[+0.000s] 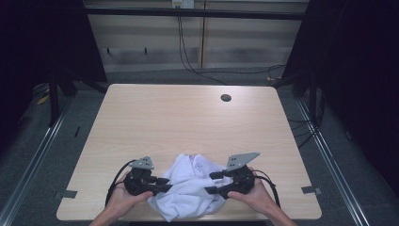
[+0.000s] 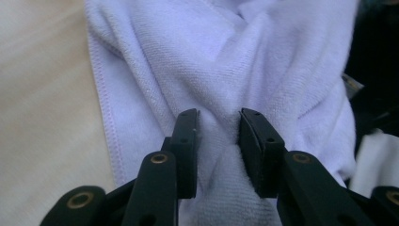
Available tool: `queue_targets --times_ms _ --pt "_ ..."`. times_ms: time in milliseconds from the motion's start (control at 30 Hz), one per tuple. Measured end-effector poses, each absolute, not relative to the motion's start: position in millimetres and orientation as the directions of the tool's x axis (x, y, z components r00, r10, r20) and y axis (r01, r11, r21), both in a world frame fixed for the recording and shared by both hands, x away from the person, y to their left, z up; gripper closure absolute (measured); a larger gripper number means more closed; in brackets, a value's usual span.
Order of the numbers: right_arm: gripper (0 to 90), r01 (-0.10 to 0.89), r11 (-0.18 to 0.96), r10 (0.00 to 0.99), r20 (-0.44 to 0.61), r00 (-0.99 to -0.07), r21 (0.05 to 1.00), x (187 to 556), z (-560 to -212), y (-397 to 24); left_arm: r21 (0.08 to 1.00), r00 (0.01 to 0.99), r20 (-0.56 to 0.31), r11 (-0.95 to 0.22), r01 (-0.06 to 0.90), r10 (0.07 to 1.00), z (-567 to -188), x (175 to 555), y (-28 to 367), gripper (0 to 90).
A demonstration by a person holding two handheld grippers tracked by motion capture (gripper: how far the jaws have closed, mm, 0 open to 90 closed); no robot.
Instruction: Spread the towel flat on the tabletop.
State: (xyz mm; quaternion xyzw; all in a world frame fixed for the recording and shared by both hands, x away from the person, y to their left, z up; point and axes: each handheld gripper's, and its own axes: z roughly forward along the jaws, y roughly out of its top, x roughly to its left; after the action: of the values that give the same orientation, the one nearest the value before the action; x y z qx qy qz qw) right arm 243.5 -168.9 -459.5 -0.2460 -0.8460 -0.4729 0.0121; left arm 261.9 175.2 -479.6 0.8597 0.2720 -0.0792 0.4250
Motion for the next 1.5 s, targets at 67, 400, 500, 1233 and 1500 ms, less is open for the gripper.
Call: queue_targets --times_ms 67,400,500,1233,1500 --pt "45.4 0.438 0.401 0.428 0.258 -0.866 0.805 249 -456 -176 0.695 0.831 -0.391 -0.465 0.549 0.396 -477 261 181 60.9" --pt "49.7 0.435 0.278 0.516 0.249 -0.82 0.856 291 -427 -184 0.773 0.803 -0.388 -0.315 0.551 0.452 -451 294 185 53.8" --pt "49.3 0.462 0.293 0.536 0.257 -0.804 0.837 303 -428 -180 0.756 0.797 -0.385 -0.337 0.562 0.466 -459 306 170 54.7" --pt "88.8 0.503 0.472 0.554 0.2 -0.808 0.724 311 -487 -129 0.697 0.806 -0.399 -0.426 0.577 0.438 -485 313 150 78.6" --pt "89.1 0.52 0.306 0.626 0.243 -0.741 0.798 316 -455 -174 0.773 0.782 -0.383 -0.293 0.563 0.491 -456 315 184 80.5"
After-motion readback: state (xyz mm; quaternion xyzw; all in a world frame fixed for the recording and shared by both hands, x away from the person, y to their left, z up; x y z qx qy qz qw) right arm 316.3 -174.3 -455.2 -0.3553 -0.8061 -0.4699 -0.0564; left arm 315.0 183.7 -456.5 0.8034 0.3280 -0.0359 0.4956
